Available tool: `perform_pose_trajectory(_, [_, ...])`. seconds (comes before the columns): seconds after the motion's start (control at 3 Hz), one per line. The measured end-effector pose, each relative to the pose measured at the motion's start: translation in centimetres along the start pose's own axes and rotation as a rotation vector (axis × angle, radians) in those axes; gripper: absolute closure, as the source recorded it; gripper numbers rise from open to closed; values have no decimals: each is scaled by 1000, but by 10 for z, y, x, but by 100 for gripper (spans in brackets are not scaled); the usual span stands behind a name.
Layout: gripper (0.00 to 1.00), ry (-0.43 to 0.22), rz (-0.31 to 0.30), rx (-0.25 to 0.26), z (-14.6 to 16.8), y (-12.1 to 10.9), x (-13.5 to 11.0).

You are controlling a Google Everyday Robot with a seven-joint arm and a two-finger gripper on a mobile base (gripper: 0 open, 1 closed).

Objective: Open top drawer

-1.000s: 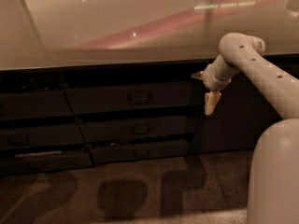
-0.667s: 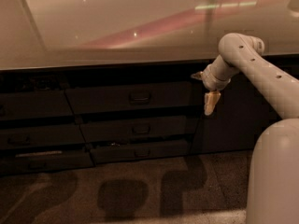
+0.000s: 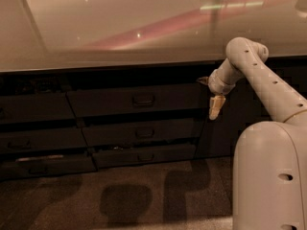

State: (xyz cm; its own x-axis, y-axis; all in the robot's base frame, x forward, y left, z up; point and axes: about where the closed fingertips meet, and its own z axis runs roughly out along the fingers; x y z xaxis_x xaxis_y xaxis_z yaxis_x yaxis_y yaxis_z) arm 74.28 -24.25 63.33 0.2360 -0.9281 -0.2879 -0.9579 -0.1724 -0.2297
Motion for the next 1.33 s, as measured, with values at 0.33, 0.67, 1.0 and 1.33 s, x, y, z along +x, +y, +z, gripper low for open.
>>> perform_pose_trajectory(0.33, [0,0,0,0,0,0,0])
perform_pose_trajectory(0.67, [19,0,0,0,0,0,0])
perform_pose_trajectory(1.0, [50,0,0,0,0,0,0])
perform_pose_trajectory(1.33, [73,0,0,0,0,0,0])
